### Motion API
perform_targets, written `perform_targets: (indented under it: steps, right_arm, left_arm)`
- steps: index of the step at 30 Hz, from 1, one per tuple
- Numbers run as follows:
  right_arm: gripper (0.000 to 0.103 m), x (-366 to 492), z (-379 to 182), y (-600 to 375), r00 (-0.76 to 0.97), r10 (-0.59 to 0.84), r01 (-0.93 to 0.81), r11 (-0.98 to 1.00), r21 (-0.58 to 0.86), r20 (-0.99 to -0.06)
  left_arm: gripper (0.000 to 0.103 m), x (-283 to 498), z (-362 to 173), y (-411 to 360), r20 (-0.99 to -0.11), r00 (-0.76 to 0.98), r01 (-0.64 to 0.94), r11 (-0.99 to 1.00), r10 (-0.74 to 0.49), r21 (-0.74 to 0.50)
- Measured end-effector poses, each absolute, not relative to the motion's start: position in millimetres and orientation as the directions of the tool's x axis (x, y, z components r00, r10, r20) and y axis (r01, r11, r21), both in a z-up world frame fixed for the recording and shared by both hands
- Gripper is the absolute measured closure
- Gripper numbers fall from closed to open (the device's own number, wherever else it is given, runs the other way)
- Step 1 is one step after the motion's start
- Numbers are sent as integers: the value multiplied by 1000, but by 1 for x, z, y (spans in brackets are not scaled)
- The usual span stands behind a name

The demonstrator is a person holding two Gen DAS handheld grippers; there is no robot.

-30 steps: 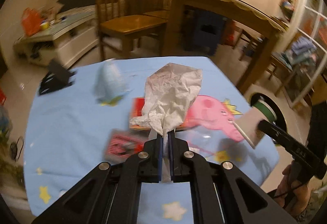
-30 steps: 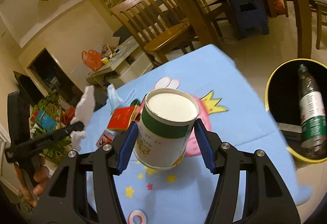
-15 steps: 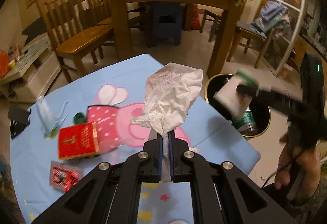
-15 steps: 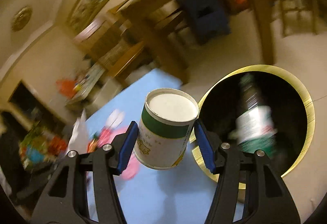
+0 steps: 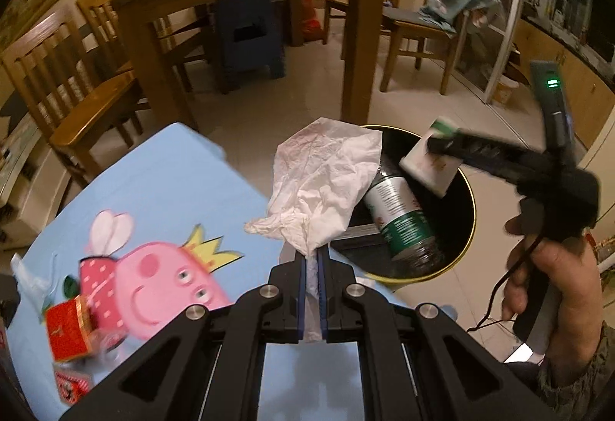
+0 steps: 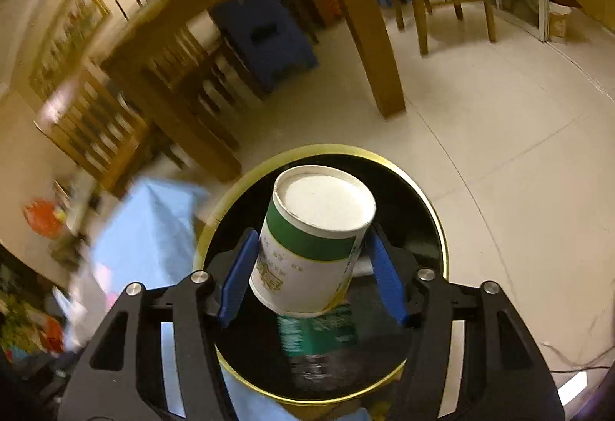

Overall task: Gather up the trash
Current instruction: 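Drop the can into the bin with right tool while left tool drops the tissue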

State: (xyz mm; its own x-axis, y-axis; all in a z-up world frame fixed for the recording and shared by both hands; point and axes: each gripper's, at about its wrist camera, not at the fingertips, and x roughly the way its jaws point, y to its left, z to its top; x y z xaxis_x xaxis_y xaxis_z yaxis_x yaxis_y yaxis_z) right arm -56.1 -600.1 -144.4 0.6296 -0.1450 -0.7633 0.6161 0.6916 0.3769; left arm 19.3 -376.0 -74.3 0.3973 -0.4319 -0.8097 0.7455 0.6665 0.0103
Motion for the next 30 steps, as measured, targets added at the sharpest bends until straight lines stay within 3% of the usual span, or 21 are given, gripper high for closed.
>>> perform_targets:
  steps: [1, 2, 3, 11, 13, 17, 21, 24, 30]
  right_arm:
    - [31, -55, -153, -601, 603, -122, 629, 680, 376, -788]
    - [30, -50, -157, -603, 599, -98, 638, 658, 399, -795]
    - [31, -61, -157, -612, 631, -90, 645, 613, 457, -770]
    - [29, -121, -114, -623, 737, -326, 660, 535, 528, -592]
    - [26, -129, -108, -626, 743, -360, 662, 525, 535, -564]
    - [25, -147, -97, -632, 739, -411, 672, 507, 540, -534]
    - [22, -160, -86, -634, 733, -420, 679, 499, 539, -535]
    - [21, -163, -84, -631, 730, -423, 682, 502, 532, -537]
    - [19, -150, -79, -619, 719, -436, 692, 526, 495, -541]
  left_arm:
    - [98, 20, -77, -382, -813, 390, 750, 661, -432, 9]
    - [98, 20, -78, -387, -816, 383, 756, 655, -434, 6]
    - [98, 20, -81, -394, -818, 377, 762, 647, -434, 8]
    - [95, 24, -101, -439, -840, 341, 797, 604, -422, 20]
    - [85, 25, -105, -450, -844, 334, 805, 593, -419, 24]
    - [80, 24, -111, -467, -851, 327, 817, 576, -411, 36]
    - [67, 28, -115, -468, -859, 306, 811, 585, -411, 10]
    - [38, 30, -112, -461, -855, 303, 800, 600, -421, -12]
    - [37, 30, -102, -433, -848, 336, 773, 634, -410, 0]
